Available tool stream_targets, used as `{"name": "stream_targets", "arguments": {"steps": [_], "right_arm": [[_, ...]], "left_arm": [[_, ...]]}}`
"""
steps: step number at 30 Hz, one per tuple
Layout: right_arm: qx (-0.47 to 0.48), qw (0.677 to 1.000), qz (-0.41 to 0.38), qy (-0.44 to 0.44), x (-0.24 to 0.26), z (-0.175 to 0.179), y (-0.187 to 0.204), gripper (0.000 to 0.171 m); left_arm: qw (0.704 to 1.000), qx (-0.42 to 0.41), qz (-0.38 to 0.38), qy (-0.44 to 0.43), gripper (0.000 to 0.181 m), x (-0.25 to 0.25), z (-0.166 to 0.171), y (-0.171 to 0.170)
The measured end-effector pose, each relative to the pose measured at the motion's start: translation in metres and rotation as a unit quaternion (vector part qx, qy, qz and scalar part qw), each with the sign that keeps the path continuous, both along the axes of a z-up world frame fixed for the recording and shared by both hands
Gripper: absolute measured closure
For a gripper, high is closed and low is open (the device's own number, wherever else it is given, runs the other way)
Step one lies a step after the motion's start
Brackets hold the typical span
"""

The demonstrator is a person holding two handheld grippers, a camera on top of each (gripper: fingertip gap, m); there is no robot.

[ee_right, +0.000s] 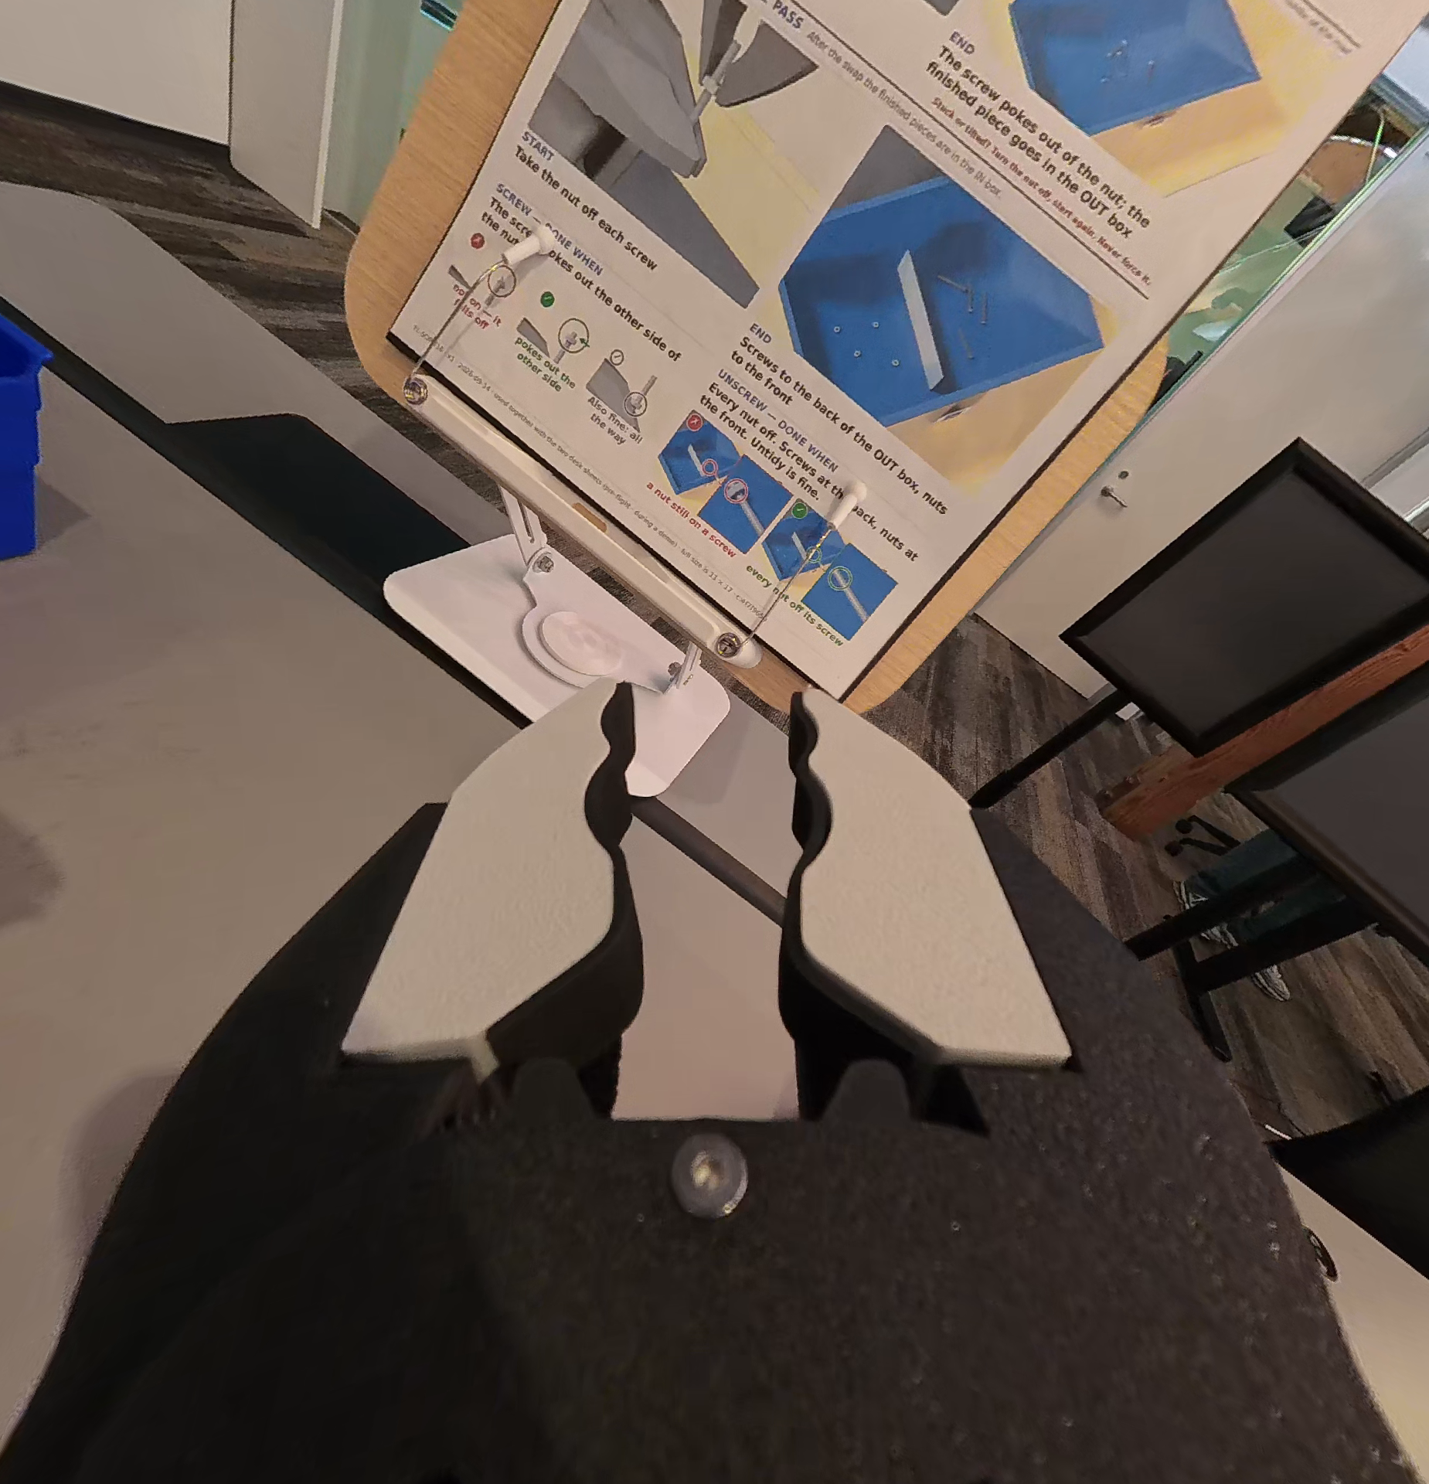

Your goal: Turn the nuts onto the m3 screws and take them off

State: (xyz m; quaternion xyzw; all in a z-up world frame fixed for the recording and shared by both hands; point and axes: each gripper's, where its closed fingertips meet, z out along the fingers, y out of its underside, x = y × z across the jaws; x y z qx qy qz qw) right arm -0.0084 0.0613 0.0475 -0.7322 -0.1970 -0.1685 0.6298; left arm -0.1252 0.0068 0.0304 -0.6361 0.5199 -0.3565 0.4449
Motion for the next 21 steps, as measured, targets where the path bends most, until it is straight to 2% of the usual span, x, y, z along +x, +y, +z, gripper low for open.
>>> {"name": "stream_targets", "arguments": {"steps": [4, 7, 11, 15, 18, 21], "right_arm": [[0.001, 1.0, 0.024, 0.006, -0.008, 0.0, 0.0, 0.135], [0.017, 0.989, 0.125, 0.08, -0.034, 0.013, -0.01, 0.138], [0.025, 0.932, 0.302, 0.2, -0.077, 0.046, -0.044, 0.136], [-0.013, 0.86, 0.418, 0.291, -0.102, 0.063, -0.073, 0.128], [-0.052, 0.842, 0.443, 0.303, -0.114, 0.055, -0.077, 0.127], [-0.055, 0.861, 0.428, 0.268, -0.118, 0.046, -0.073, 0.129]], "left_arm": [[1.0, 0.004, 0.004, -0.004, 0.179, 0.0, 0.001, 0.001], [0.999, 0.02, 0.016, -0.032, 0.179, 0.001, 0.009, 0.002], [0.996, 0.049, 0.004, -0.069, 0.179, 0.003, 0.023, -0.006], [0.995, 0.059, -0.014, -0.085, 0.179, 0.007, 0.028, -0.016], [0.993, 0.037, -0.04, -0.104, 0.179, 0.009, 0.032, -0.026], [0.99, 0.012, -0.069, -0.12, 0.179, 0.009, 0.038, -0.036]]}}
